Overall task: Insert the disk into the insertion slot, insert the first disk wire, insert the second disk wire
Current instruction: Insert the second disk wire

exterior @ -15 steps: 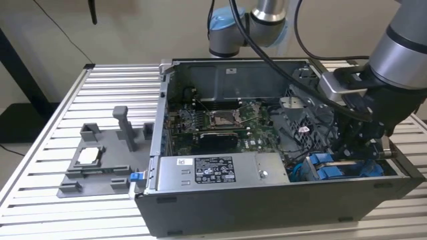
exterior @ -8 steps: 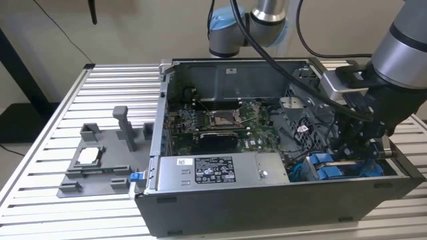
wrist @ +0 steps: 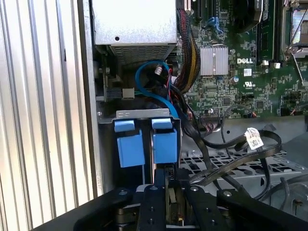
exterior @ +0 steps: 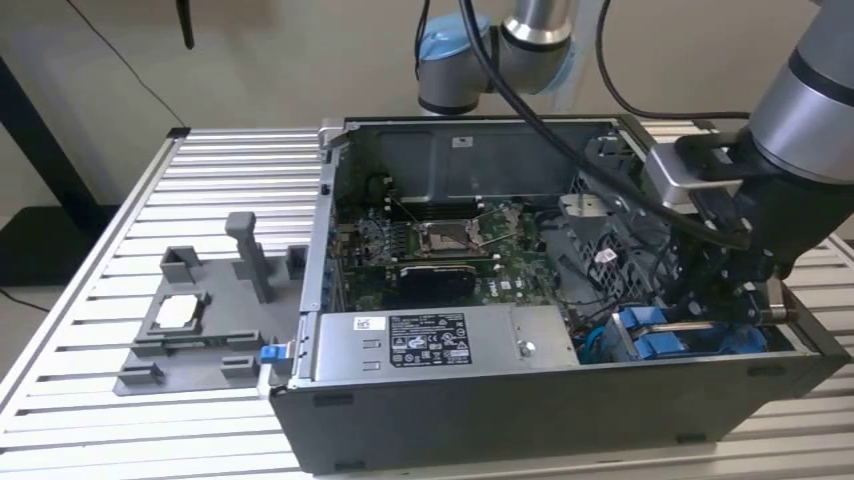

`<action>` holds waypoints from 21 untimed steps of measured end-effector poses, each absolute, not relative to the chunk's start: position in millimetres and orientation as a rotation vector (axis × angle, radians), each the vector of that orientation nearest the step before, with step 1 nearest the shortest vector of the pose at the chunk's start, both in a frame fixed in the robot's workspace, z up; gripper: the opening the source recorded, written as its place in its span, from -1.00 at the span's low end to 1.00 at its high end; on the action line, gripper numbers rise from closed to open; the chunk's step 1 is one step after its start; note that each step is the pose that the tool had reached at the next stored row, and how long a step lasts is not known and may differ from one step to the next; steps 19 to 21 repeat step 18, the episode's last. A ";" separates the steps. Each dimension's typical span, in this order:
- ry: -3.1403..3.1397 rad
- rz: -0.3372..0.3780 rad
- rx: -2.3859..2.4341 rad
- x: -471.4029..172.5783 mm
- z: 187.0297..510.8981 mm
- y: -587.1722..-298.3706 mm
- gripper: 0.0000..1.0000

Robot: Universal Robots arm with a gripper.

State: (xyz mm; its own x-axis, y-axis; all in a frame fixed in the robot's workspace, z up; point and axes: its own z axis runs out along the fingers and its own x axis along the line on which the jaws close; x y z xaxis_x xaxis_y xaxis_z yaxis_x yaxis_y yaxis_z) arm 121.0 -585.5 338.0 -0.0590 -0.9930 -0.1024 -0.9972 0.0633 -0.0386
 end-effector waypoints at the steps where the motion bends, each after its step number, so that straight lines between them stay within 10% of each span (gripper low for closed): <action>1: 2.218 0.064 -2.079 121.0 337.8 -585.5 -0.52; 21: 2.235 0.063 -2.060 121.1 336.2 -585.5 -0.52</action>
